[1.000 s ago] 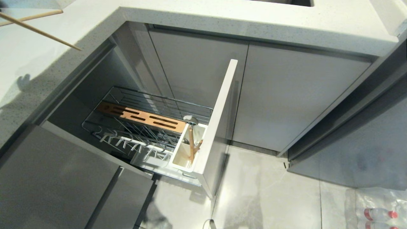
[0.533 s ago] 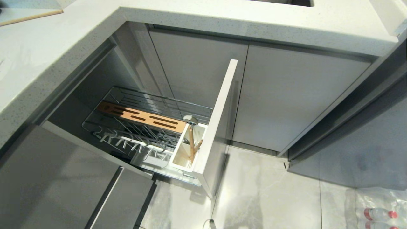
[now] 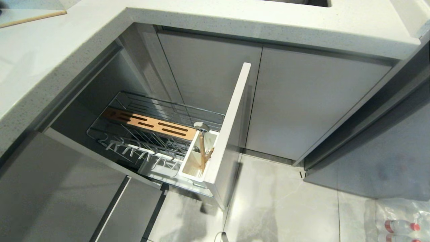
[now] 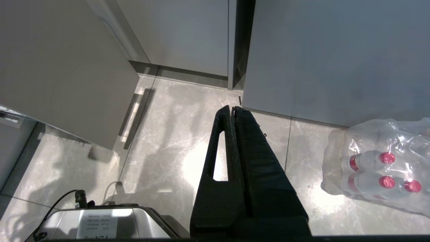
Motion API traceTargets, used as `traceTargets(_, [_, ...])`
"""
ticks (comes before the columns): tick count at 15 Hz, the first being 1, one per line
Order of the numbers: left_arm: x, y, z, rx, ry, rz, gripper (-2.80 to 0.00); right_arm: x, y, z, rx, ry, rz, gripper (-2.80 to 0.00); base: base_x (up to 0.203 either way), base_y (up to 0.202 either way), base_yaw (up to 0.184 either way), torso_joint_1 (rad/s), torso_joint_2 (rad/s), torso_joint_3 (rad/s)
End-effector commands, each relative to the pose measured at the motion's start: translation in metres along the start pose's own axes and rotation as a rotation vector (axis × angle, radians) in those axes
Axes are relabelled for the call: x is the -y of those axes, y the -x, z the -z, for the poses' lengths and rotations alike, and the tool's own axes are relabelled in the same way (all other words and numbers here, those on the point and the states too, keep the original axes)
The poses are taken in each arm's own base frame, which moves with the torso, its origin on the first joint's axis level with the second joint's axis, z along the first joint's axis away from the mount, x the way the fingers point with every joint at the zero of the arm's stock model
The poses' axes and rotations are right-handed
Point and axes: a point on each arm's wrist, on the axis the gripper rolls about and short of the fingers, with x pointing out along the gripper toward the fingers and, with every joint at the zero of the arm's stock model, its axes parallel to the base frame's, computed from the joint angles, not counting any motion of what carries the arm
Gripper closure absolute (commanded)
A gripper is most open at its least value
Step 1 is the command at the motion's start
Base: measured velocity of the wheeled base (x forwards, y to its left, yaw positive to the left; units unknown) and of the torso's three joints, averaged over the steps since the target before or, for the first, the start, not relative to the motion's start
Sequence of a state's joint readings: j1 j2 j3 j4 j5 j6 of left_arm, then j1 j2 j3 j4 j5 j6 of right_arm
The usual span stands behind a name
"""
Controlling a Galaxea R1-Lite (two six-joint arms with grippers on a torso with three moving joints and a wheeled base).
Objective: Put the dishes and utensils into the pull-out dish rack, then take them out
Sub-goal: Take the chopsticks out of the cupboard
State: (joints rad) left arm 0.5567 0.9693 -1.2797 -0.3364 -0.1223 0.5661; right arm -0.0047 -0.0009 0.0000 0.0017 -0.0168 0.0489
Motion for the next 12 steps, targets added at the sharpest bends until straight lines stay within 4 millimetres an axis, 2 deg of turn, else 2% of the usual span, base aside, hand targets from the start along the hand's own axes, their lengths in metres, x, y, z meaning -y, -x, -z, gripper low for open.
traceTargets(1, [0.007, -0.012, 0.020, -0.062, -0.219, 0.040, 0.00, 0.000, 0.000, 0.000, -0.002, 0.000, 0.000, 0.00, 0.000, 0.000, 0.000, 0.000, 0.00, 0.000])
traceTargets(4, [0.021, -0.016, 0.048, -0.162, -0.465, 0.174, 0.00, 0.000, 0.000, 0.000, -0.002, 0.000, 0.000, 0.00, 0.000, 0.000, 0.000, 0.000, 0.00, 0.000])
traceTargets(8, [0.028, -0.010, 0.068, -0.367, -0.676, 0.268, 0.00, 0.000, 0.000, 0.000, -0.002, 0.000, 0.000, 0.00, 0.000, 0.000, 0.000, 0.000, 0.00, 0.000])
traceTargets(12, [0.033, -0.007, 0.078, -0.473, -0.725, 0.343, 0.00, 0.000, 0.000, 0.000, -0.002, 0.000, 0.000, 0.00, 0.000, 0.000, 0.000, 0.000, 0.00, 0.000])
